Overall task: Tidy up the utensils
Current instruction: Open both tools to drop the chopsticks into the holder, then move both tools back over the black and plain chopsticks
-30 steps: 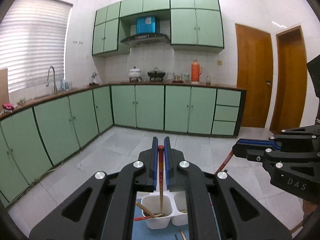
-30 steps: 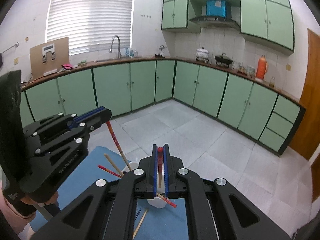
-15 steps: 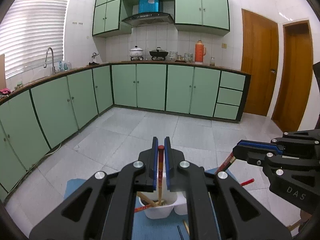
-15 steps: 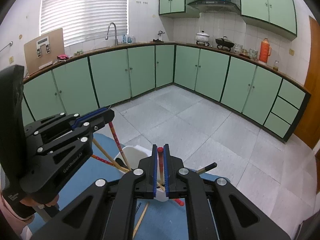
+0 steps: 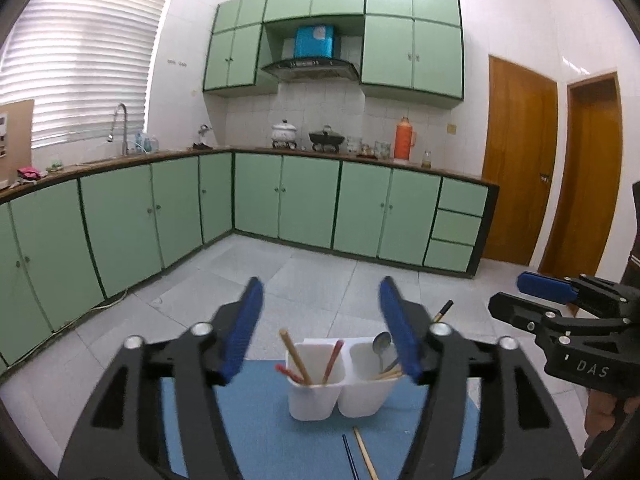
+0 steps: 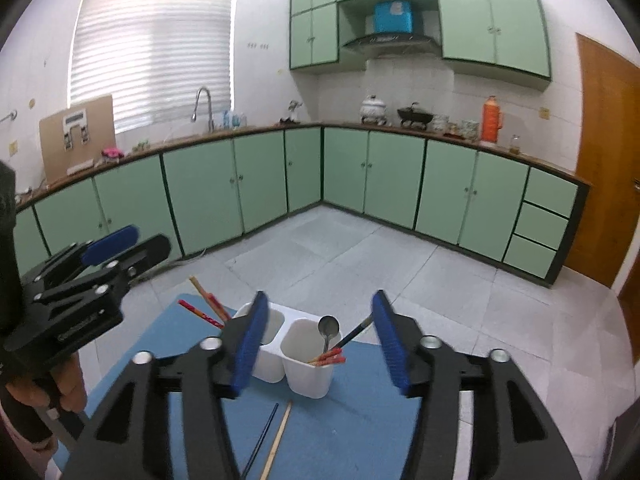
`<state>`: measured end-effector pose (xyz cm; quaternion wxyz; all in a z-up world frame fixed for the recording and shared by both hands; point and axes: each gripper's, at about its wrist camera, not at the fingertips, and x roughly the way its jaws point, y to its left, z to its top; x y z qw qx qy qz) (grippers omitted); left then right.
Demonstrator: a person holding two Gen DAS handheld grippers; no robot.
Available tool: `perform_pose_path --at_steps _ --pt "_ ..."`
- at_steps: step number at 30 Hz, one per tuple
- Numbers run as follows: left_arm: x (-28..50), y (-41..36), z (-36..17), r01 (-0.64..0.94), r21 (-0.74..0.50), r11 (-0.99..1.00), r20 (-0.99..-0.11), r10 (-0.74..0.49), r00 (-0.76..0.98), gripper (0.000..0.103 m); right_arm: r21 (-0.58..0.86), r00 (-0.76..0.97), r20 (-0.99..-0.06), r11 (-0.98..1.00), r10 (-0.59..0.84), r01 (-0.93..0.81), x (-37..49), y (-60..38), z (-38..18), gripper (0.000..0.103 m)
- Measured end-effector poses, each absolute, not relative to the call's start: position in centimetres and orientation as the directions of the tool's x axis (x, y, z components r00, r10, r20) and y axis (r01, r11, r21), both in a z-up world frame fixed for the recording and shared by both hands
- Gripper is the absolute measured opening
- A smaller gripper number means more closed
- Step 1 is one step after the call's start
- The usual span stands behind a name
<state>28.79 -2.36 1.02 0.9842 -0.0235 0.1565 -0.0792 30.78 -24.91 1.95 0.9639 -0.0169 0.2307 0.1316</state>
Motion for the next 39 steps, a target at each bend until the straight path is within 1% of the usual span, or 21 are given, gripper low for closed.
perform_pose_path --at_steps 4,7,12,19,21,24,27,29,32,34,35,39 --pt "25.8 -2.1 0.6 0.138 -0.076 0.988 -0.303 -0.155 0.940 0.065 0.035 0.880 -0.418 0.972 0.226 -0.233 27.9 -25.0 1.3 0.068" --pt "23.6 -1.8 -0.3 0.126 -0.089 0.988 -0.315 -0.148 0.938 0.070 0.055 0.883 -0.412 0.974 0.224 -0.222 25.6 -24.9 0.3 0.072" --pt "20.0 -0.7 -2.7 0.099 -0.093 0.991 -0.361 -0.126 0.924 0.071 0.069 0.878 -0.437 0.981 0.194 -0.182 22.3 -24.8 -2.5 0.073" --pt "16.7 0.9 -7.5 0.068 -0.070 0.995 -0.479 -0.094 0.873 0.073 0.116 0.829 -0.522 0.980 0.199 -0.162 18.5 -24.5 -8.1 0.073" --pt "16.0 1.2 -8.9 0.056 -0.049 0.997 -0.501 -0.073 0.863 0.074 0.102 0.819 -0.548 0.985 0.173 -0.140 17.7 -24.3 -10.0 0.073" --pt "15.0 1.5 -10.9 0.052 -0.025 0.998 -0.525 -0.057 0.849 0.075 0.110 0.793 -0.583 0.984 0.177 -0.139 16.9 -24.0 -12.3 0.072" --pt "14.2 1.5 -12.8 0.047 0.008 0.999 -0.536 -0.035 0.843 0.075 0.093 0.777 -0.609 0.987 0.162 -0.133 16.1 -23.3 -14.8 0.064" --pt "13.8 1.3 -13.7 0.044 0.022 0.999 -0.538 -0.025 0.842 0.075 0.089 0.762 -0.624 0.984 0.174 -0.152 15.7 -22.7 -16.3 0.054" --pt "13.4 1.2 -15.1 0.047 0.026 0.999 -0.551 -0.025 0.834 0.075 0.060 0.758 -0.631 0.985 0.165 -0.164 15.1 -21.9 -18.0 0.048" --pt "13.2 1.1 -15.9 0.049 0.033 0.998 -0.556 -0.022 0.831 0.075 0.078 0.747 -0.640 0.982 0.181 -0.171 14.9 -21.7 -18.9 0.043" --pt "13.1 1.1 -16.2 0.052 0.036 0.998 -0.560 -0.023 0.828 0.075 0.087 0.740 -0.646 0.981 0.187 -0.172 14.9 -21.6 -19.4 0.041" --pt "12.9 1.2 -17.8 0.050 0.054 0.997 -0.585 -0.009 0.811 0.075 0.094 0.719 -0.666 0.979 0.196 -0.181 14.8 -21.0 -20.9 0.039"
